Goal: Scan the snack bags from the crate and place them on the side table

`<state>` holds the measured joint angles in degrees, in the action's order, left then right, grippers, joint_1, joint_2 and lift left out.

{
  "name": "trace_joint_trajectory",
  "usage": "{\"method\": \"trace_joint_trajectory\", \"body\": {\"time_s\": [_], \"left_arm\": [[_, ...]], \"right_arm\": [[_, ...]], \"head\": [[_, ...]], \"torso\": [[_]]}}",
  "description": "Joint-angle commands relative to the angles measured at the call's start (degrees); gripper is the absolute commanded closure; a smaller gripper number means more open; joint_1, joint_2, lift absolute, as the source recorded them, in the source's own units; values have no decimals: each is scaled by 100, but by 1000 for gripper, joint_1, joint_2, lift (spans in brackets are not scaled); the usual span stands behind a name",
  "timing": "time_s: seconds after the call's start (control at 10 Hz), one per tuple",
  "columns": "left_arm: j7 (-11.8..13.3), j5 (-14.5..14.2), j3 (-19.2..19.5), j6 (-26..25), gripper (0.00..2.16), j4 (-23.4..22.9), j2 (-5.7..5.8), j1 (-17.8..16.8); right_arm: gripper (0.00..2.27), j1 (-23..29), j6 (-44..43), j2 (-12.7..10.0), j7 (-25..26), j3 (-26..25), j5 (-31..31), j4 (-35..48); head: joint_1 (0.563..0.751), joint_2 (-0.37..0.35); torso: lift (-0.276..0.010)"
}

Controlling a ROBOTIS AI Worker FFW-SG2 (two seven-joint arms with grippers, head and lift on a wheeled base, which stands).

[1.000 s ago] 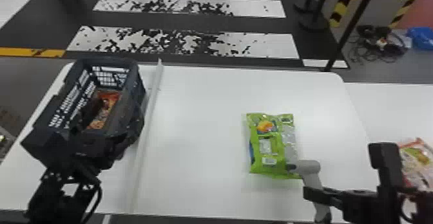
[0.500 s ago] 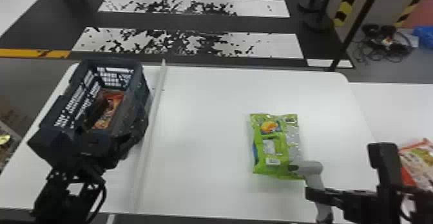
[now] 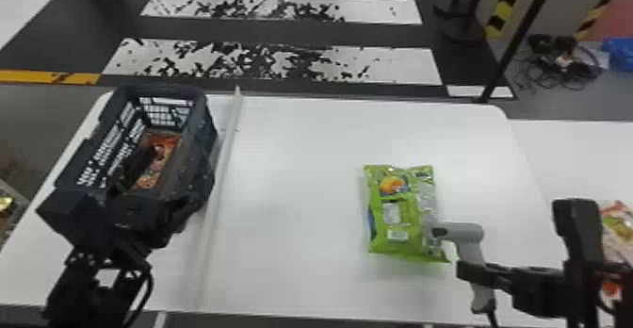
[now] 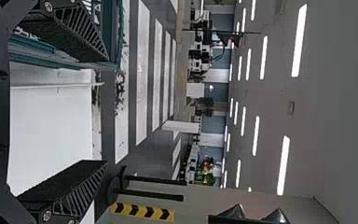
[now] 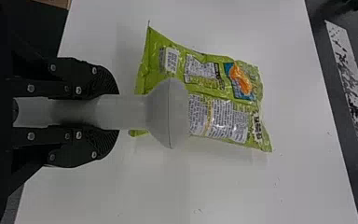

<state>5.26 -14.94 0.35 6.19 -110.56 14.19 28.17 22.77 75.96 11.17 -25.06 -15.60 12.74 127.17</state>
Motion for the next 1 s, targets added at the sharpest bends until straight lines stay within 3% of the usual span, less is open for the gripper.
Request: {"method": "trace_joint_trajectory", "body": {"time_s": [0.0,0.3,0.9], "left_arm": [[1,-9,0,0,100,0,5,-4],[1,-9,0,0,100,-9,13,5],[1,-9,0,0,100,-35,-13,14]], "right_arm": [[2250,-203,-199,17,10,-189,0,-202],[2250,-712,-1131,281,168,-286,0,-1177],[2250,-1583,-1711,826,317,92,-290,-2786]], "head": [[695,-34],[695,-87],[695,-185]], "torso": [[-50],[-50],[-50]]}}
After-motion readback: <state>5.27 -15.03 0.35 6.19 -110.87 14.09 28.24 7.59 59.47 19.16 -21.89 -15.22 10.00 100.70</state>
